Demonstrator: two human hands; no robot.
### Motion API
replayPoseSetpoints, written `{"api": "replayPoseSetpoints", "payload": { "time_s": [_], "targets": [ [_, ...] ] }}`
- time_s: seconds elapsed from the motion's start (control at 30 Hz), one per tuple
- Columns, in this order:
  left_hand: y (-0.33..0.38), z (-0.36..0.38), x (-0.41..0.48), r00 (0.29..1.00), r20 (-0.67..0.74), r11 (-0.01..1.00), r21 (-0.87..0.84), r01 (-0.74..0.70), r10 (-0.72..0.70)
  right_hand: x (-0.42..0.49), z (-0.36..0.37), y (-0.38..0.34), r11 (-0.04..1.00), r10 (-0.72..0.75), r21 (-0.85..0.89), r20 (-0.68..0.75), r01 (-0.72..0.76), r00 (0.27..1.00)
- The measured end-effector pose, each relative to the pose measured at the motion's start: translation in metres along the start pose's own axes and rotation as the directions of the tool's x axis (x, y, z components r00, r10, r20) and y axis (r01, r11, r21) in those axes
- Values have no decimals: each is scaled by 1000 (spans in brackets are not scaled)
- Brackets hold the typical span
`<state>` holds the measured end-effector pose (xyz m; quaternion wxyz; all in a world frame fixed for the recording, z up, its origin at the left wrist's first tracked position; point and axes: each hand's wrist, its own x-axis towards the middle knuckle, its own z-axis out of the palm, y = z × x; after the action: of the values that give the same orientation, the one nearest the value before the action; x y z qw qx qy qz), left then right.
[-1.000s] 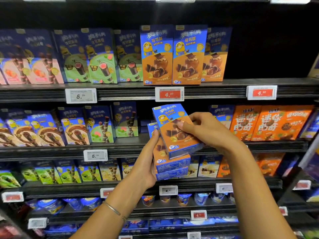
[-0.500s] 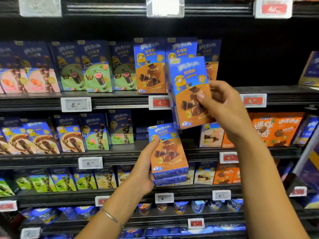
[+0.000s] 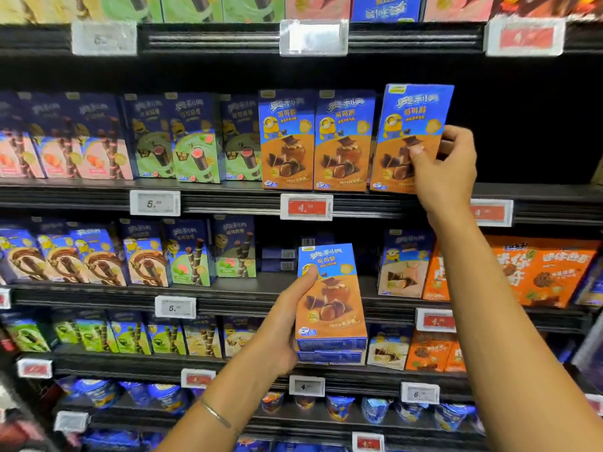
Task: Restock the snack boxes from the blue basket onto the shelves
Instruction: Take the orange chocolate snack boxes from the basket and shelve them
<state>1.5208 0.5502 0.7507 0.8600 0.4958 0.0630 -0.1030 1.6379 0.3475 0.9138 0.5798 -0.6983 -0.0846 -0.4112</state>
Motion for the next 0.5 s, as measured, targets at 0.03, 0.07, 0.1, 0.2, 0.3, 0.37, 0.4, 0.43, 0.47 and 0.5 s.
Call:
{"api": "replayPoseSetpoints", "payload": {
  "time_s": [0.03,0.07,0.1,0.2,0.3,0.37,0.4,0.43,0.47,0.5],
  "targets": [
    [-1,1,0,1000,-4,1000,14,1,-1,2,2,2,999,0,-34,7,1,1000],
    [-1,3,-1,1000,-5,1000,28,2,-2,4,4,4,998,1,-60,14,0,1000],
    [-2,4,-1,1000,-5,999,37,2,-2,5,5,6,997,-1,-82,19,3,1000],
    [-7,8,-1,1000,16,999,49,4,-5,3,7,10,989,-25,-146,40,31,999],
    [-9,16,-4,997,71,996,86,-2,-4,3,7,11,990,1,-138,73,9,997],
    [-9,22,-7,993,116,993,109,-50,37,5,5,11,988,14,-154,107,3,994],
    [-8,26,-8,988,136,989,119,-85,68,6,3,10,988,25,-152,124,-6,992],
    [-6,29,-9,983,154,984,130,-125,104,6,1,10,990,40,-139,134,-22,990],
    [-4,32,-10,974,174,975,140,-171,145,5,-1,9,992,51,-122,129,-35,990],
    [0,36,-11,962,197,965,143,-219,189,2,-4,9,994,45,-106,107,-33,993]
  ]
}}
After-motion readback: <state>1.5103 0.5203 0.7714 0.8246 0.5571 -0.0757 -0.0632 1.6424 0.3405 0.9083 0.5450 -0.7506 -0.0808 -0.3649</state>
